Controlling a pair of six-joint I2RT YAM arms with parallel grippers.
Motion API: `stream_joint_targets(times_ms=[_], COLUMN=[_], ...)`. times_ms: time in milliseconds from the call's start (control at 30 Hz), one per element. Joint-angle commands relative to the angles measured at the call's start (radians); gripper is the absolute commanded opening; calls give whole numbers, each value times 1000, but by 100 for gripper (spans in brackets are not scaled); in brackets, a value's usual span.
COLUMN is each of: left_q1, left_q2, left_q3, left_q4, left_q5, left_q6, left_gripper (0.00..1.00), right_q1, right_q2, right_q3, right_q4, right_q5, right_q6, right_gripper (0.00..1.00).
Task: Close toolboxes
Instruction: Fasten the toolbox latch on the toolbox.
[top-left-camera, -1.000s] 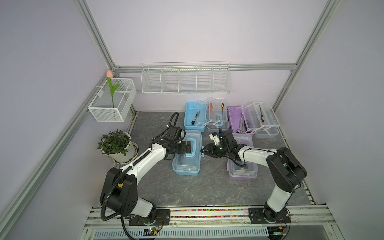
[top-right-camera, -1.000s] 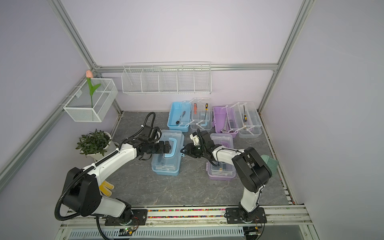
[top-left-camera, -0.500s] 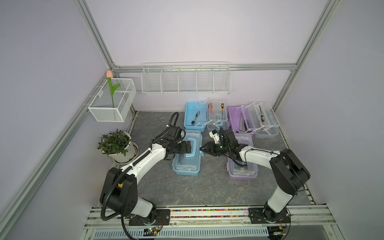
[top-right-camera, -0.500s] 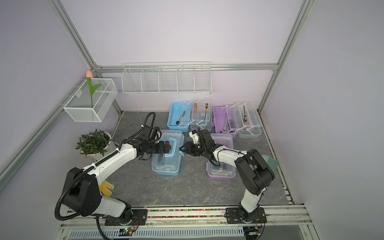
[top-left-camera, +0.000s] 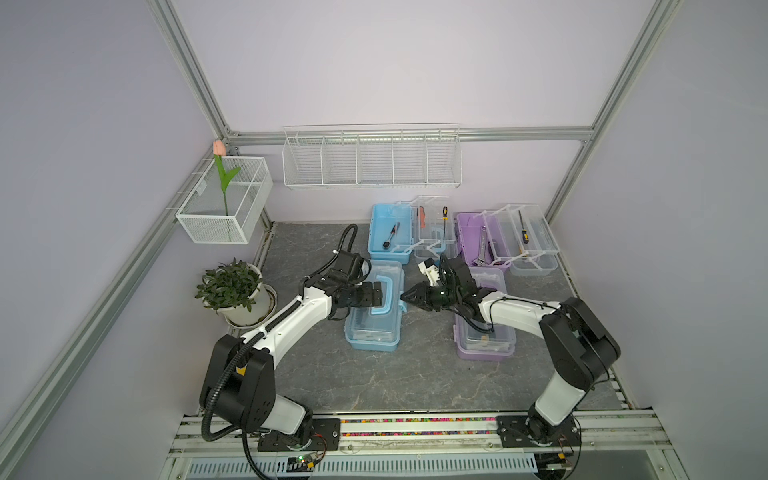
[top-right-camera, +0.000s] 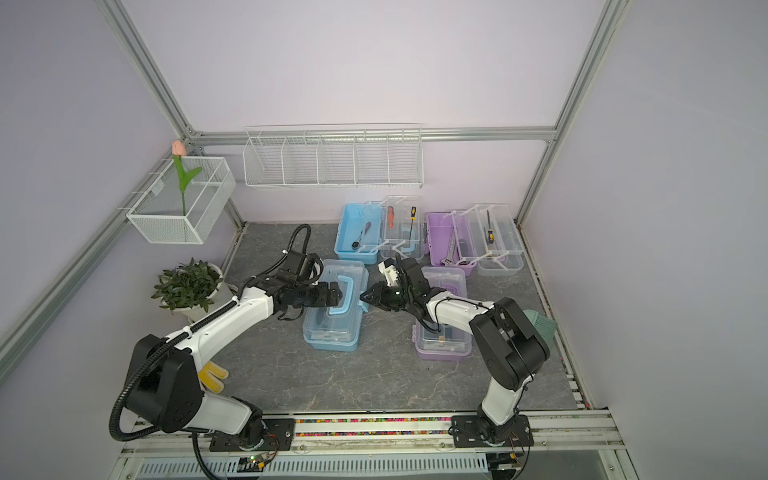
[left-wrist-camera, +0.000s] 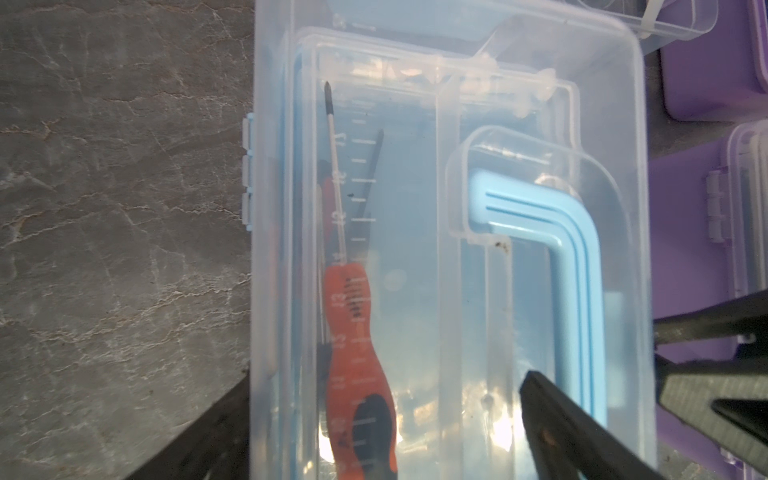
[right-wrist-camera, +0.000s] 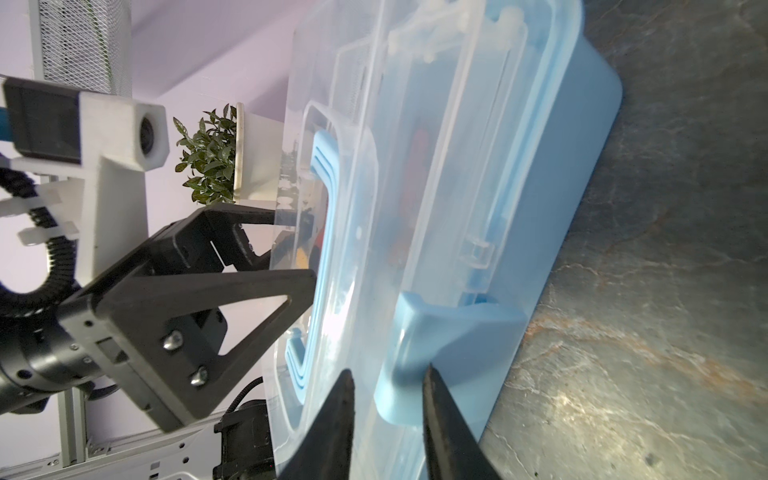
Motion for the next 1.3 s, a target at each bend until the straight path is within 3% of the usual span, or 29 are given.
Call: stream_joint_targets(times_ms=[0, 733, 1000, 1267], left_q1=[-15, -20, -19, -19], left_q2=[16, 14, 5, 9], left_q3=[14, 12, 14, 18], left_q4=[-49, -52, -76, -78], left_q5=[5, -3, -29, -31], left_q6=[-11, -19, -16, -16], left_gripper=[95, 95, 95, 91], right_q1=[28, 36, -26, 23], right_q2=[12, 34, -49, 37], right_q3=[41, 45, 81, 140], right_q4=[-68, -100, -395, -432], right_q5=[4, 9, 191, 236], right_q6=[-34, -53, -203, -236], right_gripper=[31, 23, 22, 19])
